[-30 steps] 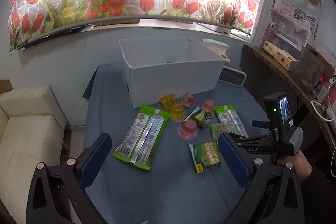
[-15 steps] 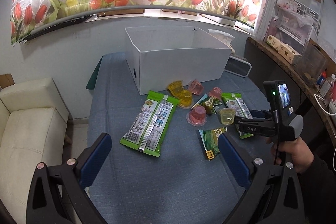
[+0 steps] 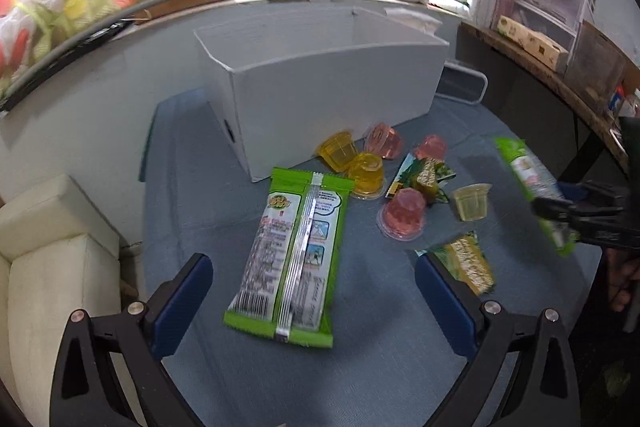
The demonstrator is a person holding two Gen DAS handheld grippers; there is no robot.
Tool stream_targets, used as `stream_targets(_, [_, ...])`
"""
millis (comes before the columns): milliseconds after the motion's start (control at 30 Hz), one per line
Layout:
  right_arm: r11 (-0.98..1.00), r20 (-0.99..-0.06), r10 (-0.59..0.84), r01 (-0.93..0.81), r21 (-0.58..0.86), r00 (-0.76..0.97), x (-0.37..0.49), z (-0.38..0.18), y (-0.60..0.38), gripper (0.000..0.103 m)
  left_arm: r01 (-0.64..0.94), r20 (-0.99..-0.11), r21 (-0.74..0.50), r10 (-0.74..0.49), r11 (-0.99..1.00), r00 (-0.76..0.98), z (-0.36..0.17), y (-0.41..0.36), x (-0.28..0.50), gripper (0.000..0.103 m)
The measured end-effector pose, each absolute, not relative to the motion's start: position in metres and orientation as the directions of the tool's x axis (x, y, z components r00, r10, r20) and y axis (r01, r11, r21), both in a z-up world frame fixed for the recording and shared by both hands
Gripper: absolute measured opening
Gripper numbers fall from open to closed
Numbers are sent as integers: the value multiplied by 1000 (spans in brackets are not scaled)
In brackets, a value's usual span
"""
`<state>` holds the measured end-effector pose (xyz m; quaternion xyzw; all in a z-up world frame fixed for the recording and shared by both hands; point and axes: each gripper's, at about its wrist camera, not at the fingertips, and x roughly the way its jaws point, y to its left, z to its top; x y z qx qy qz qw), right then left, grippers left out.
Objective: Organize snacks
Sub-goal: 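Grasp a green snack bar packet with the right gripper while the left gripper grasps another, then lower both green packets into the white box beside the others and release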
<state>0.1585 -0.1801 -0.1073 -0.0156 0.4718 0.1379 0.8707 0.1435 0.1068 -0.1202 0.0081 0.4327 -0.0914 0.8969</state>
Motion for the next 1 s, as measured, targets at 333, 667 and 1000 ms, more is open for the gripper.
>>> stream_targets(333, [950,-790,279,-274,147,546,115,-77,-197,65,254,-874,2,-122,967,471,-179,97,195,102])
stream_targets(667, [938,-780,318,-298,176,539,105,-74,-197,65,253,-854,-11,-141,967,501,-172,102,192,68])
stream_targets(1000, [925,-770,353,-323,201,531,100,-73,-193,65,181,-828,-5,-105,983,550,-153,96,162,59])
